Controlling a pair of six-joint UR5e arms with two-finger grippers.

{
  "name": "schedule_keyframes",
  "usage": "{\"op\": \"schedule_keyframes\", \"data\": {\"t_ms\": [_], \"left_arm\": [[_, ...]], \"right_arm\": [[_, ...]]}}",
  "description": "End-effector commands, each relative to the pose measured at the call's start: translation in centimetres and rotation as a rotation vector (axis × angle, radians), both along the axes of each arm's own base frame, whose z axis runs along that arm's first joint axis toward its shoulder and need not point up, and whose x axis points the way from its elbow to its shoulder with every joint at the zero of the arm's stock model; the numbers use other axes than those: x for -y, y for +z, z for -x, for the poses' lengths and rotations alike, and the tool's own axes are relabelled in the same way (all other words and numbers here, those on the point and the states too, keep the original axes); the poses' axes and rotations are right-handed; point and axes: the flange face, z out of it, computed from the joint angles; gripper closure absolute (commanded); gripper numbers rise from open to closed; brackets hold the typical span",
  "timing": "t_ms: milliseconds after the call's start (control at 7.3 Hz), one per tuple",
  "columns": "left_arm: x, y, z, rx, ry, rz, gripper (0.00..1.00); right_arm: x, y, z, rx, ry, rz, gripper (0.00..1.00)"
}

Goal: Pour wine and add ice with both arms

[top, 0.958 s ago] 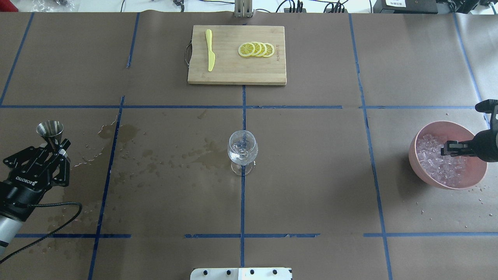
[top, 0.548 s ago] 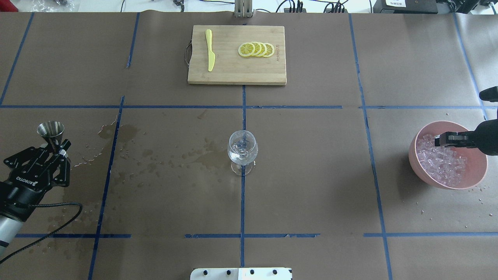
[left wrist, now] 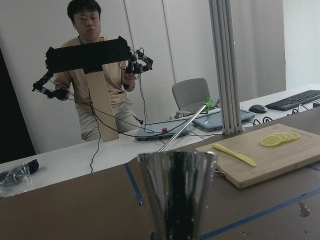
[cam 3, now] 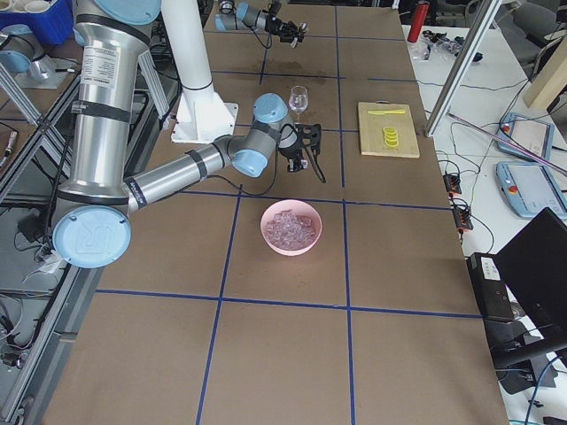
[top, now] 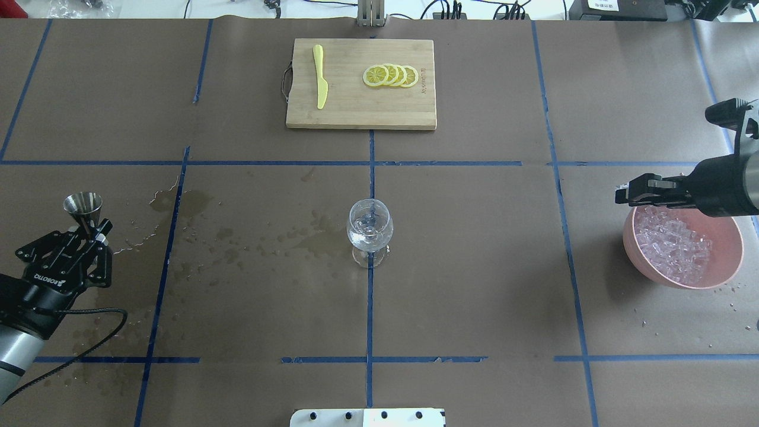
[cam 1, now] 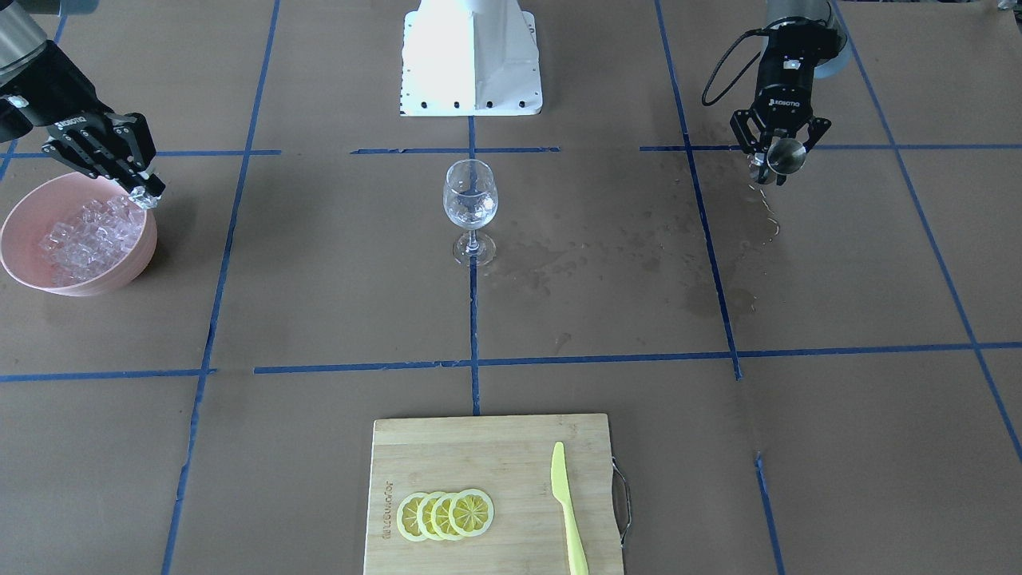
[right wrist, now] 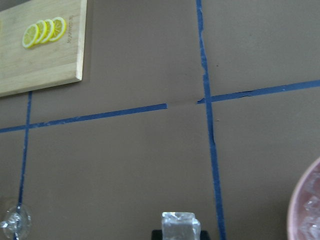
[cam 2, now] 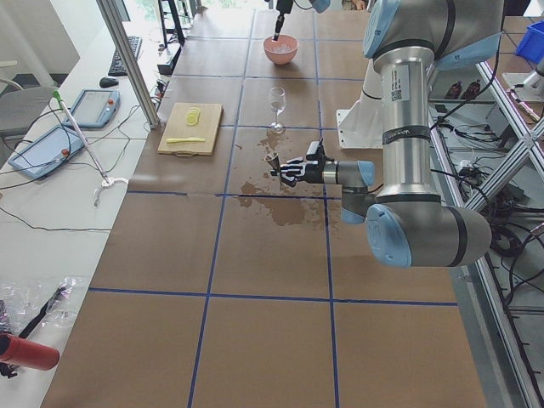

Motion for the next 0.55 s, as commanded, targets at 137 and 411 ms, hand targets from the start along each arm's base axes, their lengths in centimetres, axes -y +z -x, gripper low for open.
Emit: {"op": "schedule_keyframes", "data": {"t_ms": [137, 411], "left_arm": [[0.1, 3.5, -3.7, -0.129, -0.015, 0.086, 1.00], [0.5, 3.4, -9.1, -0.196, -0.064, 0.090, 1.00]], "right_arm": [[0.7, -4.5, 2.1, 0.113, 0.016, 0.057, 1.00], [1.0, -7.2, 3.1, 0.170, 0.021, 0.068, 1.00]]}}
